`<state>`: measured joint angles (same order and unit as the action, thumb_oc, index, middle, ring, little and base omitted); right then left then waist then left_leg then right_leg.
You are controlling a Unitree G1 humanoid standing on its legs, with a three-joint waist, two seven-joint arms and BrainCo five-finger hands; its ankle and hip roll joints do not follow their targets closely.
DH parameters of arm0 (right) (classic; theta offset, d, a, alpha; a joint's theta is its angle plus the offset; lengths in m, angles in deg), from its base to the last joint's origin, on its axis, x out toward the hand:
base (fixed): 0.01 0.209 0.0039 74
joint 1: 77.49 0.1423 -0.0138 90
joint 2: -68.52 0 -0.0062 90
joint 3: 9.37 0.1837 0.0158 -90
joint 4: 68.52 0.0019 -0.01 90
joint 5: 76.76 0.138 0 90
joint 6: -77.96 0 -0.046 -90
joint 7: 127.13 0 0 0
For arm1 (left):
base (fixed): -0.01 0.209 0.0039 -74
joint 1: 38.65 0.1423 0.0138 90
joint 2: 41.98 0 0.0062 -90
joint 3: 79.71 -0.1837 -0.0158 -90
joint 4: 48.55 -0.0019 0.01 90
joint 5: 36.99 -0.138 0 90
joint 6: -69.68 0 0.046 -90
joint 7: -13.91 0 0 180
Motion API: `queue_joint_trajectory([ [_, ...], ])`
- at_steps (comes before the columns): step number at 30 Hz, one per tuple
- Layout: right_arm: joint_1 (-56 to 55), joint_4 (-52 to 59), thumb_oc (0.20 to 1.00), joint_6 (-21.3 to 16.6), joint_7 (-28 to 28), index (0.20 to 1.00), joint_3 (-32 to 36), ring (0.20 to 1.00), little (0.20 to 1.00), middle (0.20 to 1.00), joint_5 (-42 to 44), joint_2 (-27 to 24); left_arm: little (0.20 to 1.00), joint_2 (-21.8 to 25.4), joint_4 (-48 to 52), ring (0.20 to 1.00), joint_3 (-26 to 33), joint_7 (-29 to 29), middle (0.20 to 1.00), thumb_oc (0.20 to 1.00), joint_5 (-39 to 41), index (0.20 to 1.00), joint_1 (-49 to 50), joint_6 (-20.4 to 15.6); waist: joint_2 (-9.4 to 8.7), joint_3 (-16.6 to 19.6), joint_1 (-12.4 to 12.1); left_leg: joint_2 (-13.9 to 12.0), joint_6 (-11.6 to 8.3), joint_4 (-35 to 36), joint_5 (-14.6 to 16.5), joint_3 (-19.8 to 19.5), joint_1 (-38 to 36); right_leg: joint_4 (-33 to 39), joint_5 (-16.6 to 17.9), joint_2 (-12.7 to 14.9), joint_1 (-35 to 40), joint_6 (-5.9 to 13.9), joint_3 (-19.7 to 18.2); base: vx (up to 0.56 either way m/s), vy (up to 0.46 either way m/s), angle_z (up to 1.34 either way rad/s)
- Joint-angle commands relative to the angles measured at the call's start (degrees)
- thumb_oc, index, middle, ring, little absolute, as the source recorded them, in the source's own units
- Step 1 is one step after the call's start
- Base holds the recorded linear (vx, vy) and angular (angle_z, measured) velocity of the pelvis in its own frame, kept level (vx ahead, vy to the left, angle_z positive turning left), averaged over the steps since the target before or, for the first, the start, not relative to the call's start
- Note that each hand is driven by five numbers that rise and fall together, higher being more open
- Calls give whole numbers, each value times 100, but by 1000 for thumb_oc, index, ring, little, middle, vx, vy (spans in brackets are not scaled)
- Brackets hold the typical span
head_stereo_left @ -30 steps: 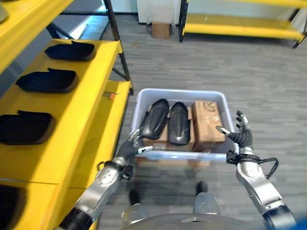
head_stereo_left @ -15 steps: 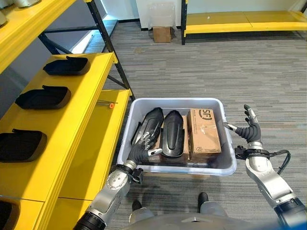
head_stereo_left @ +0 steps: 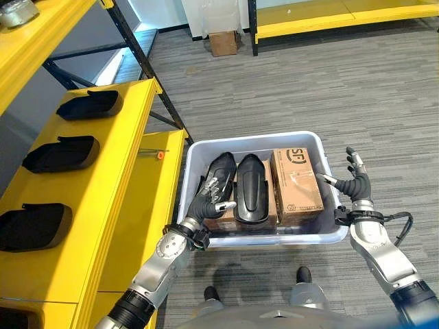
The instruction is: Move parts from the plastic box to the shelf.
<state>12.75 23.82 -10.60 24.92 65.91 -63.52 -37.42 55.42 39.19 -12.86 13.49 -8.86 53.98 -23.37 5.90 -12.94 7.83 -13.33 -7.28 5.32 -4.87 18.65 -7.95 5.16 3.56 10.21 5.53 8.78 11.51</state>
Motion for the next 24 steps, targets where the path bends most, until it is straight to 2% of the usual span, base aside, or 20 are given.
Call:
queue_joint_trajectory([
  [1,165,544,1000,-326,363,1000,-142,1000,1000,1000,136,99,1000,371,258,1000,123,-62,1000,1000,-67,1000,51,-106,-380,64,-96,-36,174,-220,360,-47,109,-1087,-841,-44,-237,-276,81,20,-233,5],
  [4,261,651,1000,-445,297,1000,-287,1000,1000,1000,-285,-37,1000,431,243,1000,91,-262,1000,1000,-24,1000,40,-207,-359,-101,-150,-1,208,-611,467,-159,369,-1506,-1102,-111,-405,-447,129,-43,-163,5],
  [7,528,587,1000,-358,303,1000,-549,1000,1000,1000,-460,-85,1000,338,125,1000,54,-388,1000,1000,371,1000,-30,-382,-276,-257,-172,19,226,-1106,550,-58,628,-1707,-1190,-66,-556,-576,225,-66,-58,7],
  [9,689,471,1000,-336,256,1000,-702,1000,1000,1000,-480,-109,1000,200,40,1000,21,-364,1000,1000,442,1000,-131,-543,-175,-388,-212,-21,150,-1544,335,-216,991,-1808,-1235,-99,-656,-669,207,-64,28,20],
  [10,752,382,1000,-358,243,1000,-758,1000,1000,1000,-447,-101,1000,162,17,1000,4,-359,1000,1000,466,1000,-151,-589,-146,-428,-226,-85,116,-1476,204,-292,1046,-1867,-1258,-117,-706,-676,177,-54,125,29],
  [12,802,336,1000,-308,203,1000,-825,1000,1000,1000,-388,-86,1000,66,21,1000,11,-283,1000,1000,466,1000,-196,-593,-51,-467,-215,-433,-46,-1097,-408,-338,1105,-1974,-1319,-179,-830,-693,178,-49,209,24],
  [14,856,294,1000,-268,245,1000,-819,1000,1000,1000,-294,-87,1000,68,37,1000,-17,-207,1000,1000,384,1000,-275,-528,-48,-453,-146,-478,19,-687,-279,-170,961,-2131,-1389,-75,-935,-649,227,13,243,18],
  [16,915,237,1000,-134,232,1000,-770,1000,1000,1000,-254,-83,1000,89,21,1000,-77,-206,1000,1000,418,1000,-396,-396,-32,-475,-135,-384,46,-516,-175,-148,863,-2256,-1410,37,-1022,-607,274,46,224,17],
  [19,1053,136,1000,-73,179,1000,-756,1000,1000,1000,-505,-70,1000,69,26,1000,-111,-209,1000,1000,538,1000,-502,-336,43,-521,-161,-227,73,-455,-15,-164,783,-2236,-1320,142,-1096,-526,261,3,158,4],
  [21,1248,91,1000,109,239,1000,-760,1000,1000,1000,-670,-69,1000,48,52,1000,-157,-226,1000,1000,589,1000,-587,-379,153,-614,-212,-132,74,-433,47,-225,818,-2248,-1254,181,-1226,-488,214,-45,163,4],
  [24,1481,9,1000,300,-30,1000,-767,1000,1000,1000,-711,-24,1000,34,139,1000,-212,-312,1000,1000,560,1000,-667,-423,177,-800,-272,-84,94,-442,82,-269,956,-2269,-1219,245,-1374,-444,185,-129,75,20],
])
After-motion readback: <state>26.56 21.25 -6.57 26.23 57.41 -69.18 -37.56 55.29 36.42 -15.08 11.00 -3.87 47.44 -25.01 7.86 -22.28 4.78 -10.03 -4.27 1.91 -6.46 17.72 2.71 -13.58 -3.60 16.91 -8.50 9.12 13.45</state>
